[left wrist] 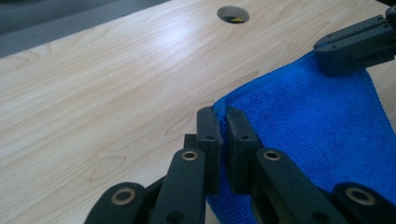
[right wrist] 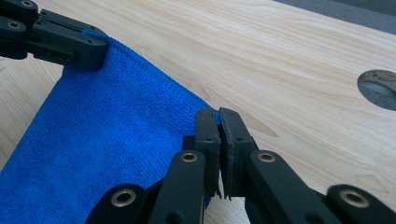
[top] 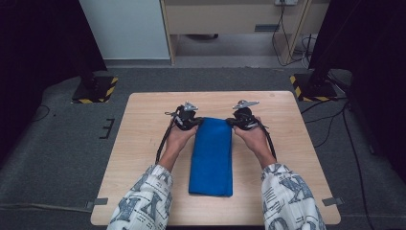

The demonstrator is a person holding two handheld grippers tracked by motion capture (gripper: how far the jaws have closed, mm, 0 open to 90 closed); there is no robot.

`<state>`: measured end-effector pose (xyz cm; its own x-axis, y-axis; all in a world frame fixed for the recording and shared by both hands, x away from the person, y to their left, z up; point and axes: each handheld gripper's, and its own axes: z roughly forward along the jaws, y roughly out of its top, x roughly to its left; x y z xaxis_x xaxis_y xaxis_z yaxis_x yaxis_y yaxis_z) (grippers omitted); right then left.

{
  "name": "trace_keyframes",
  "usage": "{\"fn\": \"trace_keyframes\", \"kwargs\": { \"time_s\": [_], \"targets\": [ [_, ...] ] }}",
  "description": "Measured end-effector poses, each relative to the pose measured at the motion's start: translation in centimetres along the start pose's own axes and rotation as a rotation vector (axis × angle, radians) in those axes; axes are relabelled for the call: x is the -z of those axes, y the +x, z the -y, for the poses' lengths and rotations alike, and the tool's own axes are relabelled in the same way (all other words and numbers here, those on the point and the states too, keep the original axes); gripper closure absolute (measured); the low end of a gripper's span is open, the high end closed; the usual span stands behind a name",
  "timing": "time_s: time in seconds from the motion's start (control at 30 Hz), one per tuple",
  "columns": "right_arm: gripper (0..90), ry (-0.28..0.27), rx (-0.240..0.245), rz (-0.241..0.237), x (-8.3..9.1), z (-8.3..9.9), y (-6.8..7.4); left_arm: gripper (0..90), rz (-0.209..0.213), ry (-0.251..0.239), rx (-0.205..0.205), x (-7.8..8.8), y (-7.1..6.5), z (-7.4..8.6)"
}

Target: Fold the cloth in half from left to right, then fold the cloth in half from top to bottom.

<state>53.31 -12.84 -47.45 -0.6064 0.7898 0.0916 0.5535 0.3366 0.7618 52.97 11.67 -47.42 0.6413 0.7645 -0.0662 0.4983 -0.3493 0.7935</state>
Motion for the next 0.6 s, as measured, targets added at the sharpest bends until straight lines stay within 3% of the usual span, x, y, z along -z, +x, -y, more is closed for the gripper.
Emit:
{"fn": "trace_keyframes", "kwargs": {
  "time_s": [0.6],
  "targets": [
    [87.3, -0.015, 0.019, 0.002, 0.3, -1.5, 0.3, 85.9, -0.007, -0.027, 0.015, 0.7, 0.6, -0.3]
  ]
}}
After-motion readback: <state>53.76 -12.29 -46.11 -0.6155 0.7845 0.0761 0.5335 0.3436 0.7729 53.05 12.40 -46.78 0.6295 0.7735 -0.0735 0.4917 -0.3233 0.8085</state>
